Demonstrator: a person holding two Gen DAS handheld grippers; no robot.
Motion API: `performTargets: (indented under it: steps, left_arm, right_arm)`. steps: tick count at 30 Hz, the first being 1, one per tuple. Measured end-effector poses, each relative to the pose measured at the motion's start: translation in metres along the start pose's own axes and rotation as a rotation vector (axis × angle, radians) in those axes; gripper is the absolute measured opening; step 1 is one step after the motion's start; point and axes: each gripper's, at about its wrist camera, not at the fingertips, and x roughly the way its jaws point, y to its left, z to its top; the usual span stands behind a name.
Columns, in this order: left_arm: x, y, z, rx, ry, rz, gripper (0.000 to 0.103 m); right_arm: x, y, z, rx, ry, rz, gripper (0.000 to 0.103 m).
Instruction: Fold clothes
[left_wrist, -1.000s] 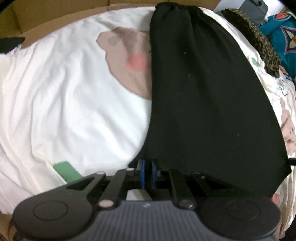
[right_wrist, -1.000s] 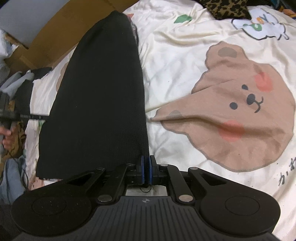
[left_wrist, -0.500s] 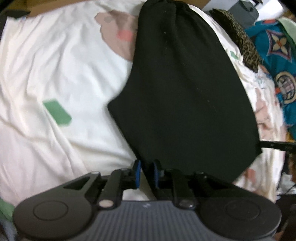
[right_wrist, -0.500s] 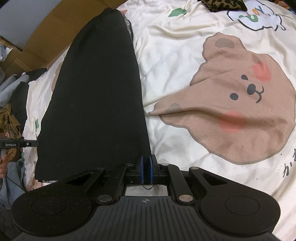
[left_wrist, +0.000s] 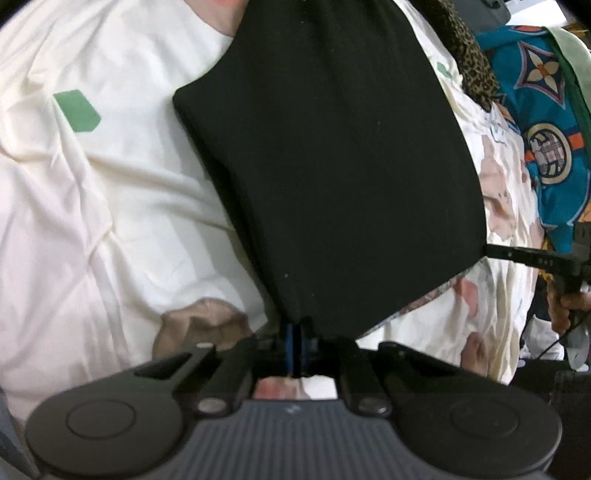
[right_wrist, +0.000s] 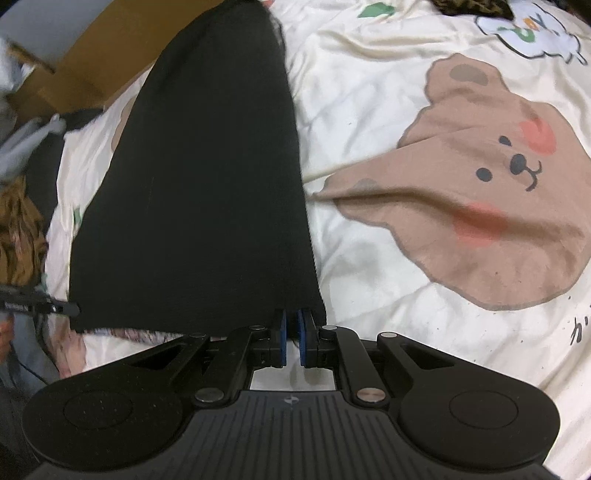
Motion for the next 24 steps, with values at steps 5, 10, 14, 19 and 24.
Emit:
performTargets:
  steps: [5,10,14,19,24]
  left_arm:
    - [-0.001,0.004,-0.007,-0.009,0.018,-0.008,0.006]
    - [0.005,0.014,-0.005,-0.055,0.03,-0.042,0.042]
    - [0.016,0.024,-0.004,-0.103,0.0,-0.066,0.046]
    - [0.02,0.041,-0.009,-0.143,-0.063,-0.177,0.048]
    - [0.025,0.048,-0.011,-0.224,-0.052,-0.324,0.028]
  right_arm:
    - [-0.001,0.0,-0.003,-0.027,0.014,-0.023,0.0]
    - [-0.006,-0.011,-0.003,0.002,0.007,-0.029,0.0]
    - [-0.009,-0.018,-0.005,0.028,0.0,-0.02,0.0]
    - [-0.009,-0.02,-0.006,0.039,-0.003,-0.016,0.0]
    - [-0.008,-0.02,-0.005,0.043,-0.005,-0.015,0.0]
